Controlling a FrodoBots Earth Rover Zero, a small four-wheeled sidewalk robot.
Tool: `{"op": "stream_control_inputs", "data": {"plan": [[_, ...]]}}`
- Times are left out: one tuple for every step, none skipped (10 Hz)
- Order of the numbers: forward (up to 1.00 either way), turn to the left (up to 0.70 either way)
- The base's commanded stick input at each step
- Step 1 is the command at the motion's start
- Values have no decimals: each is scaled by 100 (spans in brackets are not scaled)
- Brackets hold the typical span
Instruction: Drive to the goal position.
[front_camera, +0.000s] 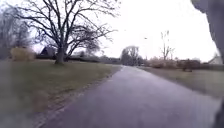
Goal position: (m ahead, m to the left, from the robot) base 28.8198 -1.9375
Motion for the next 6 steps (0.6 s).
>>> {"op": "stream_control_inputs", "data": {"plan": [[100,-40],[100,-40],[100,-40],[100,-40],[100,-26],[100,0]]}}
